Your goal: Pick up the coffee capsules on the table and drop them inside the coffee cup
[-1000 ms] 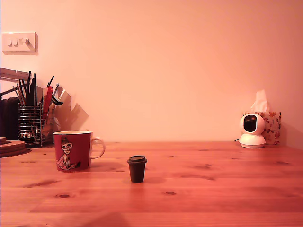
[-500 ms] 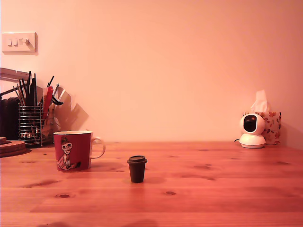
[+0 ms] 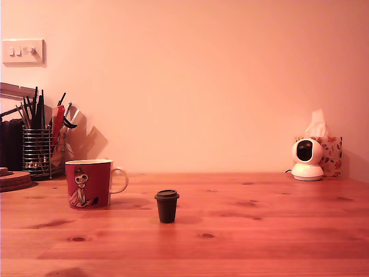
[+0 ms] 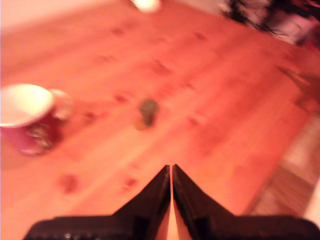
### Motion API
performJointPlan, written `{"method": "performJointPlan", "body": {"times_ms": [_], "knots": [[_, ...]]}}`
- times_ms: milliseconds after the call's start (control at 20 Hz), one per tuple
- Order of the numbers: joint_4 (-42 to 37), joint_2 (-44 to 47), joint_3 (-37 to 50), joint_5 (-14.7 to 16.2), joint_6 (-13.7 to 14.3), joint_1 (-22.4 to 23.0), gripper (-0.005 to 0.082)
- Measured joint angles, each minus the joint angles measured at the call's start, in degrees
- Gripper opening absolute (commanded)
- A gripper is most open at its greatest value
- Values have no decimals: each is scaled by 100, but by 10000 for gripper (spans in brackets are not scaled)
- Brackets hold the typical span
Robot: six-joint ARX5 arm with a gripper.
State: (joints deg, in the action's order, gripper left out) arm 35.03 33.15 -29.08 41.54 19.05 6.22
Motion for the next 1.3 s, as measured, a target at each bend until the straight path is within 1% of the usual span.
{"method": "performJointPlan", "body": {"times_ms": [100, 150, 200, 250, 300, 350, 450, 500, 550, 650, 800, 850, 900, 950, 1050, 1200, 1300], "knots": [[-28, 111, 0, 63, 74, 44, -6], [-35, 162, 0, 142, 79, 103, 31], [-33, 197, 0, 195, 221, 208, 121], [-28, 229, 0, 199, 245, 326, 214], [-26, 264, 0, 190, 328, 433, 271], [-26, 337, 0, 59, 413, 518, 319], [-28, 505, 0, -175, 435, 680, 415], [-44, 608, 0, -267, 450, 758, 460], [-70, 737, 0, -299, 450, 844, 485], [-98, 922, 0, -382, 452, 1008, 491], [-313, 1082, 0, -439, 450, 1126, 607], [-380, 1134, 0, -485, 450, 1126, 628], [-476, 1182, 2, -531, 387, 1126, 627], [-654, 1211, 20, -568, 387, 1126, 627], [-1071, 1198, 157, -619, 254, 1126, 627], [-1600, 1202, 546, -634, 210, 1126, 626], [-1738, 1202, 590, -634, 208, 1126, 627]]}}
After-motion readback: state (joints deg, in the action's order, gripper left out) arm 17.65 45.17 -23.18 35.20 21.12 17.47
